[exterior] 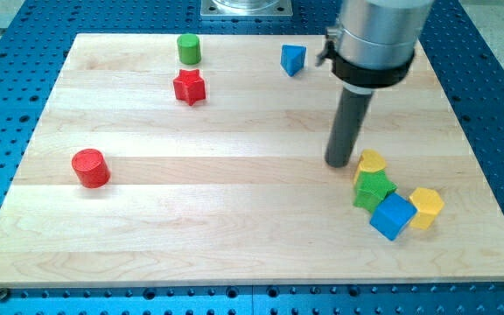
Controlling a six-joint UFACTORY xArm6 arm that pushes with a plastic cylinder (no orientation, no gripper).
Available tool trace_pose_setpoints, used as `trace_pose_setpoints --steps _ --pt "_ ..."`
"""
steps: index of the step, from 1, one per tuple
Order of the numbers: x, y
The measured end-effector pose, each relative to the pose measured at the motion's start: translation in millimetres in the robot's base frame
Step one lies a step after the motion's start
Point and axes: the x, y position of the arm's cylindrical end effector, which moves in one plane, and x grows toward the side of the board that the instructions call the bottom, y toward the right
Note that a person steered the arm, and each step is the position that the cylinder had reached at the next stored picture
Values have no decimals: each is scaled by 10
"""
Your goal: Push the red star into green star
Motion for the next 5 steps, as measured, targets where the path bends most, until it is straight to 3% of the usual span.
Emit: trace_pose_setpoints --steps 3,4,5 --pt "-46 17" --pt "35 -409" --pt "189 -1496"
